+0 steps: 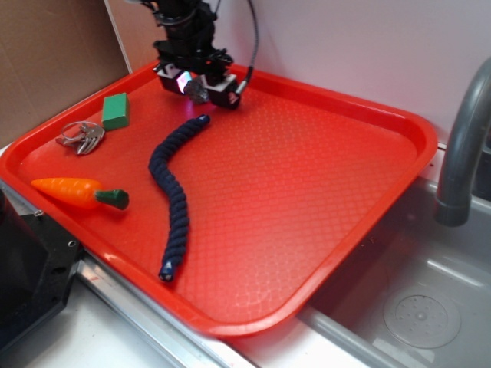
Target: Grab the rock.
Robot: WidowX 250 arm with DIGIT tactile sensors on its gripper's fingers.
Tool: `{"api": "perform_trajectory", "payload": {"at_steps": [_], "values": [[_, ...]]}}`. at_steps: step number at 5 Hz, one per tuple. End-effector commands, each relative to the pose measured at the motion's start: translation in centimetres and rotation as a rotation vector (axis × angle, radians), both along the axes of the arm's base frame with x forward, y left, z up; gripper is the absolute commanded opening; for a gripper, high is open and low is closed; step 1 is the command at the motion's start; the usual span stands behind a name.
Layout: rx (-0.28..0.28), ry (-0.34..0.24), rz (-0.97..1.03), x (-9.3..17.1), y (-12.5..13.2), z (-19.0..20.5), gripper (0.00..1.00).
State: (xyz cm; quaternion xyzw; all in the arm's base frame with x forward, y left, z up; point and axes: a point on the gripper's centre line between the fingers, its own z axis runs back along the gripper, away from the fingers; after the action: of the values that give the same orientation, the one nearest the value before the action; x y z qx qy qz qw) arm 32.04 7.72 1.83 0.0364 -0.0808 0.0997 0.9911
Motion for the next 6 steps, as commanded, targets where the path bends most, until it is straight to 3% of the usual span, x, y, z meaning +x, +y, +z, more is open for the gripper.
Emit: {"api": "perform_trajectory", "payload": {"at_steps": [1,2,3,4,6], "values": [[0.042,-0.001,-0.039,1.8,-0.2,0.6,1.00],[0.051,0.006,-0.043,0.9,-0.3,1.2,1.00],[0.069,0.048,-0.031,-0.8,0.3,1.6,1.00],[0.046,0.030,-0.025,-2.0,1.1,2.6,1.00],[0.061,0.072,-0.015,-1.7,1.0,1.6,1.00]]}}
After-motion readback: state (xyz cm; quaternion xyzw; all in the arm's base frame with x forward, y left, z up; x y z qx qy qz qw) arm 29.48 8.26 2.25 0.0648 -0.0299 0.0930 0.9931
